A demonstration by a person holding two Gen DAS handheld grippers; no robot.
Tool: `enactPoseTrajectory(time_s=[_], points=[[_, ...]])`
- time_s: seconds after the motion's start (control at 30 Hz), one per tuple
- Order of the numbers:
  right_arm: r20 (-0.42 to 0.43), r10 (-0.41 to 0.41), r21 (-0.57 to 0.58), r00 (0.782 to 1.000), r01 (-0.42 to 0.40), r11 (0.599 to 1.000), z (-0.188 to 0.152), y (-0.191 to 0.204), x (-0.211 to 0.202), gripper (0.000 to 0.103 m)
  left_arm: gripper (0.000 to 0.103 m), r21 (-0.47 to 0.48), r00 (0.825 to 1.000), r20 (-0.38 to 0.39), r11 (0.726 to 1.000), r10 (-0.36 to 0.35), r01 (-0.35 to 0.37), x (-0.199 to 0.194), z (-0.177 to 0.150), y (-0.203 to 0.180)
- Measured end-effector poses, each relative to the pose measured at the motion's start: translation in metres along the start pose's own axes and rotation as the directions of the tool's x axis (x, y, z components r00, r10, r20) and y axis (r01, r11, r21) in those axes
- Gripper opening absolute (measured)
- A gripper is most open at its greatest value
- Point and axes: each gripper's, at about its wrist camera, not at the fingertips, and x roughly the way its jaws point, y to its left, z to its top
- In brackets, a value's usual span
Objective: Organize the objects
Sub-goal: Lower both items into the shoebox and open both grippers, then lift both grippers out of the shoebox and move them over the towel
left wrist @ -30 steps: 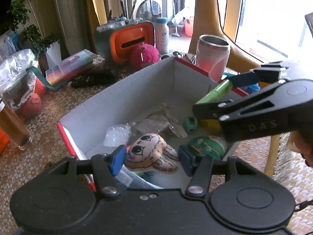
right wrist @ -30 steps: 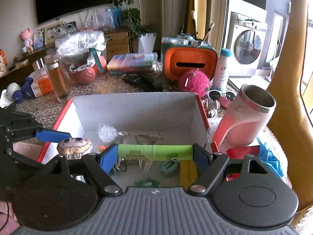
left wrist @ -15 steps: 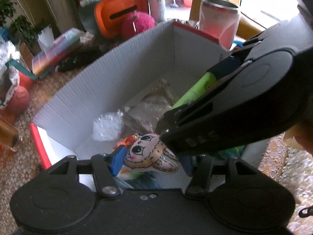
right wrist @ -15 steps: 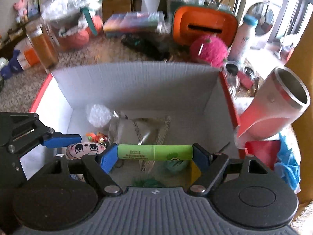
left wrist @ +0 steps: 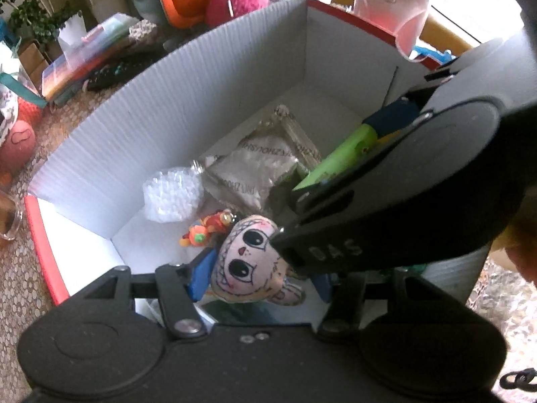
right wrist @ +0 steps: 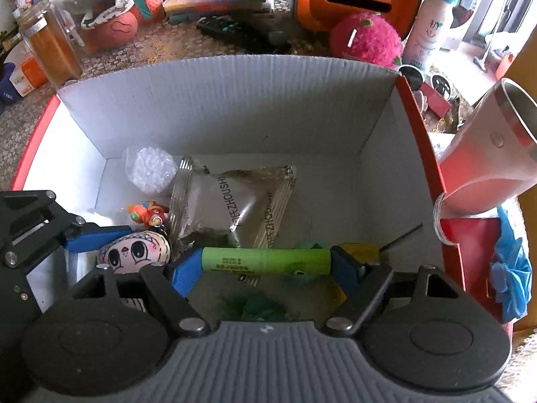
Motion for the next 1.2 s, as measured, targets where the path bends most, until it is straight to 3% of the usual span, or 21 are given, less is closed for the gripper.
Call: enactPoseTrajectory(time_s=[0.23,0.37,0.67,0.97,1.2], points=[[0.004,0.019,0.018,1.000,-0.019,1.000,0.000,-0.004,0.000,0.081,0.065,0.021,1.000,-0.011,1.000,0.011,-0.011,0.001,0.000,-0.003],[0.008,0.027,0.025,1.000,-0.027,0.999,-0.001,-0.004,-0.001,0.081,0.076,0.014,1.000,0.009,1.000,0.018,-0.018,-0.001,0.001,-0.002],[0.027,0.054,0.069,0.998,-0.056,0.996,-0.004,-0.009,-0.012,0.081,0.076,-0.020,0.996,0.090,1.000,0.007,-0.005,-0.022,-0.007,0.003],[0.131,0.079,0.113,0.988,-0.094,0.989,-0.014,-0.007,-0.052,0.081,0.076,-0.049,0.978,0.206,0.998,-0.025,0.036,-0.071,-0.032,0.001],[0.244,0.085,0.112,0.966,-0.115,0.987,-0.034,0.008,-0.098,0.081,0.076,-0.064,0.957,0.288,0.996,-0.034,0.055,-0.112,-0.058,0.014]])
